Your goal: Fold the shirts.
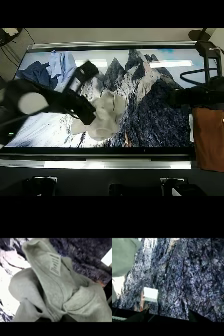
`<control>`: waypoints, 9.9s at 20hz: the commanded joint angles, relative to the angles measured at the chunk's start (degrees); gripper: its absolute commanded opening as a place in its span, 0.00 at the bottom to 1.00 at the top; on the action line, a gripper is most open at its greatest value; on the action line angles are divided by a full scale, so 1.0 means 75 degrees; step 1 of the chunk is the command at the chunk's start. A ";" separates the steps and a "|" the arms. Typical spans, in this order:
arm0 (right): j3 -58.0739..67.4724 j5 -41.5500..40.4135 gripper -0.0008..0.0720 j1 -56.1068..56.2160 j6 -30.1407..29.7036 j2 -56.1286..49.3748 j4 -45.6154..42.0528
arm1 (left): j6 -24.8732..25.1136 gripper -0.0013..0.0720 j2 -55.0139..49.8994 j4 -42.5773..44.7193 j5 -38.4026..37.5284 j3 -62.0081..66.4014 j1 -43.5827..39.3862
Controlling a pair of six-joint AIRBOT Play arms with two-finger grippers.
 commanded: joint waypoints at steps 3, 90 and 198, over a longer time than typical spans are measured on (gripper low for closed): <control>-0.0009 0.0096 0.78 0.0003 0.0469 -0.0542 0.0268 | 0.0256 0.14 -0.0565 0.0519 0.1530 -0.2308 0.0399; -0.0638 -0.5744 0.07 0.0606 0.1343 -0.1786 -0.2527 | -0.1754 0.06 0.2454 -0.1023 0.2801 -0.3040 0.6129; 0.1341 -0.6350 0.08 0.0338 0.5383 -0.5829 -0.1620 | 0.0350 0.07 -0.3314 -0.6231 0.4138 -0.1393 0.7125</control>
